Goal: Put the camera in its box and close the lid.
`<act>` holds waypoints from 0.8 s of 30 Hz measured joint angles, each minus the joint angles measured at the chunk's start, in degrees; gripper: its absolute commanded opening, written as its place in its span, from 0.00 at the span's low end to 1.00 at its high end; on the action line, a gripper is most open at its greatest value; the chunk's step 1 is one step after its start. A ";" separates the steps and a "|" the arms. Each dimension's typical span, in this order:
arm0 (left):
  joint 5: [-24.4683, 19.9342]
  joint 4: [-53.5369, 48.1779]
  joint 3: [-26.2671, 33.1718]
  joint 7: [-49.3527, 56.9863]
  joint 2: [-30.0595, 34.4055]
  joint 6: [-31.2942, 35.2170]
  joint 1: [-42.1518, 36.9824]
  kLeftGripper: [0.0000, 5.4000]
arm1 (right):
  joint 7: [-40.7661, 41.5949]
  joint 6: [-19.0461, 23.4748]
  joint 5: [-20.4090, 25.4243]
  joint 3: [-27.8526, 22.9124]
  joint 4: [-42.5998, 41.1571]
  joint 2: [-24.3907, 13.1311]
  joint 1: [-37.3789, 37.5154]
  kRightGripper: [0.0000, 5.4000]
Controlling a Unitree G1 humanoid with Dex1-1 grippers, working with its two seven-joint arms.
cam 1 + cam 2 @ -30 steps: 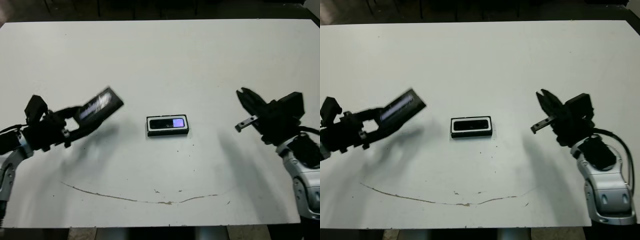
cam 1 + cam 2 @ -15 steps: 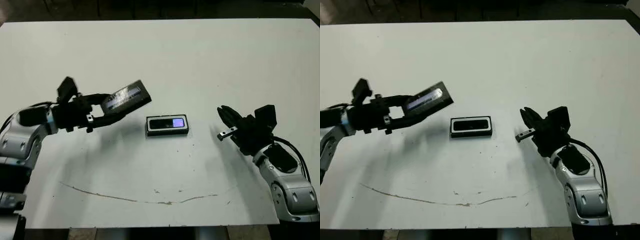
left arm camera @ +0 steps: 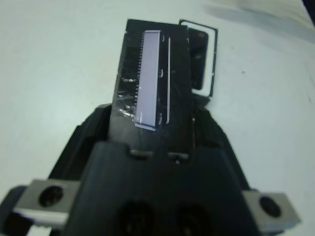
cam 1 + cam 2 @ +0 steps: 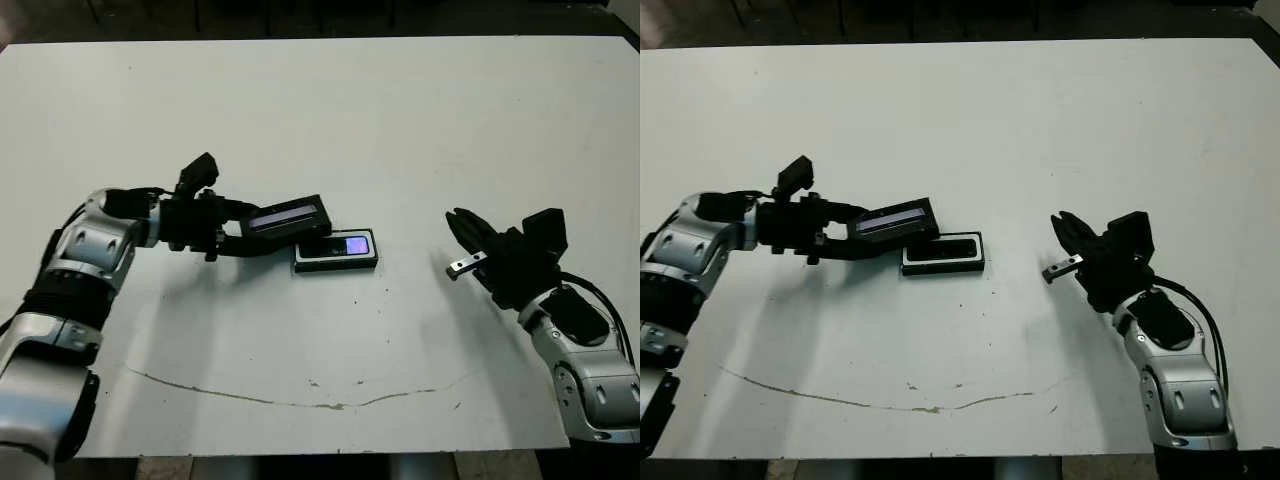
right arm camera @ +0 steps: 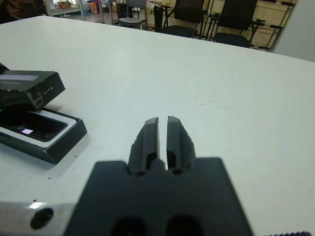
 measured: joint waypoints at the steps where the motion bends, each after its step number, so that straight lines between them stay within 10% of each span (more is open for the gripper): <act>1: 0.05 0.73 -0.16 -0.43 -0.55 -0.16 -0.41 0.52 | -0.03 0.00 -0.06 -0.01 -0.04 -0.04 0.01 0.00; 24: 0.53 -4.20 -2.91 -6.27 -0.48 4.55 -0.20 0.52 | -1.05 0.12 -2.42 -0.29 -1.67 -1.49 1.73 0.00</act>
